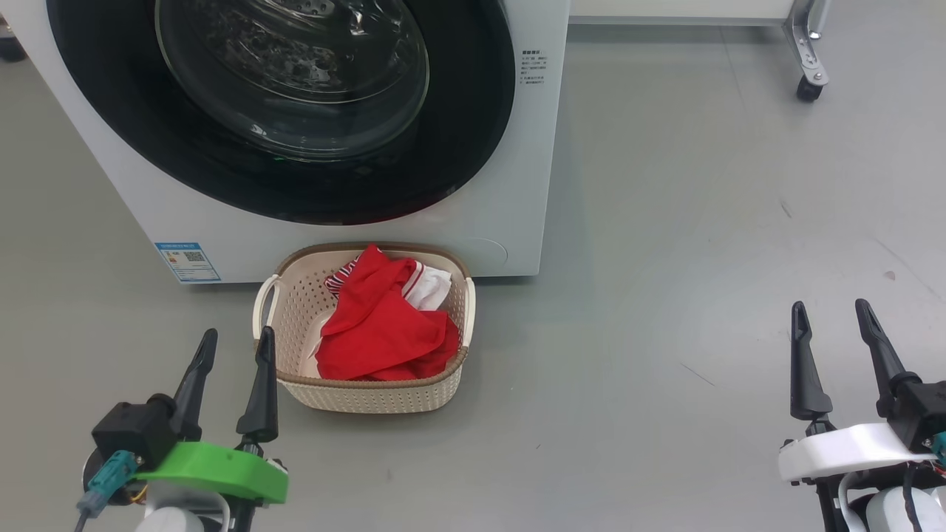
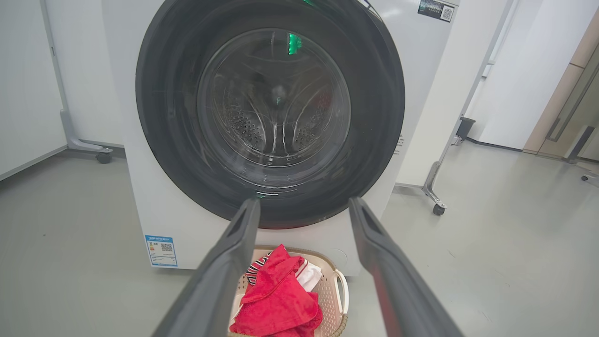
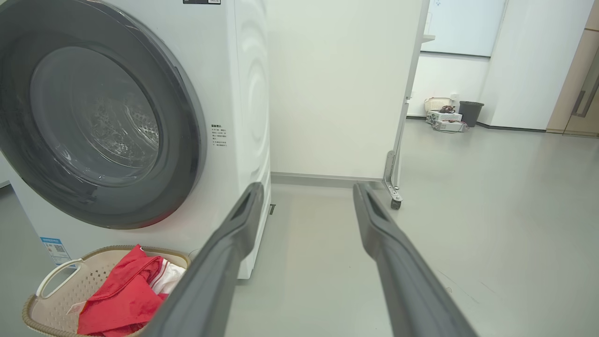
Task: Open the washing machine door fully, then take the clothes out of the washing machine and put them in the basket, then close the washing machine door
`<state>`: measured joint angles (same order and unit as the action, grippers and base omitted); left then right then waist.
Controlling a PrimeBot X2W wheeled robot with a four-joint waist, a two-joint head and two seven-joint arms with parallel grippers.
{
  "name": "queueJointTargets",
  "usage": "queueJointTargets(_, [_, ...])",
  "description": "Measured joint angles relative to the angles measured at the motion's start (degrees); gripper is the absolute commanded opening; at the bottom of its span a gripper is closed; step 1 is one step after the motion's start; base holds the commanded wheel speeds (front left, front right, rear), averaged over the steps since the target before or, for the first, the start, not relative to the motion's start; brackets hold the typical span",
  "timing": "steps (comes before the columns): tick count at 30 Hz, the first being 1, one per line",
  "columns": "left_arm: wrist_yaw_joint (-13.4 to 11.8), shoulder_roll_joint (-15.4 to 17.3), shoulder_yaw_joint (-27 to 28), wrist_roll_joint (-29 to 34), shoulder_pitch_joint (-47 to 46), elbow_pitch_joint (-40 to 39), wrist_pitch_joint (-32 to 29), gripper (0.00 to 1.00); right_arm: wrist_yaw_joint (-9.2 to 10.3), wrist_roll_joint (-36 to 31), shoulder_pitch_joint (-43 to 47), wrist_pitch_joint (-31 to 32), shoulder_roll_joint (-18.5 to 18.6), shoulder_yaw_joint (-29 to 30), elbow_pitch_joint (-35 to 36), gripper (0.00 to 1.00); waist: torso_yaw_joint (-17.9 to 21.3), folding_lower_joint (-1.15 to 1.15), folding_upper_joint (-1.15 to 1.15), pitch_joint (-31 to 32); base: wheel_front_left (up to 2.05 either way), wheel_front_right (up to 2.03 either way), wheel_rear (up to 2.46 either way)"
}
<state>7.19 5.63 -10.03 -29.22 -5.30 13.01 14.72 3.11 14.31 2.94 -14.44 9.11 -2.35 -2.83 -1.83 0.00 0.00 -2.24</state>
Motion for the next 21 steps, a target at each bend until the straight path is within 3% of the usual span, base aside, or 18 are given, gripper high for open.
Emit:
queueJointTargets(1, [0.0, 0.0, 0.1, 0.0, 0.0, -0.1, 0.0, 1.00, 0.00, 0.0, 0.0, 0.0, 0.0, 0.0, 0.0, 1.00, 0.0, 0.00, 0.00, 0.0, 0.00, 0.00, 0.00])
queueJointTargets(2, [0.0, 0.0, 0.1, -0.1, 0.0, -0.1, 0.0, 0.00, -0.01, 0.0, 0.0, 0.0, -0.1, 0.0, -0.1, 0.00, -0.1, 0.00, 0.00, 0.0, 0.00, 0.00, 0.00])
queueJointTargets(10, [0.0, -1.5, -0.7, -0.8, 2.5, 3.4, -0.1, 0.00, -0.05, 0.5, 2.0, 0.1, -2.3, -0.6, -4.0, 0.00, 0.0, 0.00, 0.00, 0.0, 0.00, 0.00, 0.00])
queueJointTargets(21, [0.0, -1.5, 0.2, -7.3, 2.5, 3.2, -1.6, 0.00, -1.03, 7.5, 1.8, 1.9, -2.6, 0.3, -4.8, 0.00, 0.2, 0.00, 0.00, 0.2, 0.00, 0.00, 0.00])
